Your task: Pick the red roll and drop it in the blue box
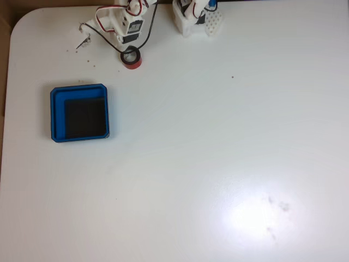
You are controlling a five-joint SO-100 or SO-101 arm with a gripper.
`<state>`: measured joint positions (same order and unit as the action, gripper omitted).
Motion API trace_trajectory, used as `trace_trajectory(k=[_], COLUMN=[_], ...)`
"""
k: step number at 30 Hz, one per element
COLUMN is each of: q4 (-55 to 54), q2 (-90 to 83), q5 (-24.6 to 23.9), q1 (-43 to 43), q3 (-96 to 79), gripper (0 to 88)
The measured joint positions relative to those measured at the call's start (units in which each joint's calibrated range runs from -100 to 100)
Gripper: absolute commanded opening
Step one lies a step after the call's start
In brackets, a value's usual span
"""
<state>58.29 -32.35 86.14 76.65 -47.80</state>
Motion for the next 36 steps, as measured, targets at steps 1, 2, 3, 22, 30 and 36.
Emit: trace_trajectory(k=[1,2,3,22,30,36], q4=[0.0,0.0,0.0,0.0,0.0,0.0], q2=[0.0,0.0,0.0,0.85,3.98,4.15], q5=[0.0,0.0,0.0,0.0,0.0,0.0], q1=[0.0,0.0,0.0,0.0,0.3,2.08], q3=[0.0,0.0,0.0,0.0,0.0,0.0], gripper=[0.9,0.9,0.9,7.6,12.5,14.3])
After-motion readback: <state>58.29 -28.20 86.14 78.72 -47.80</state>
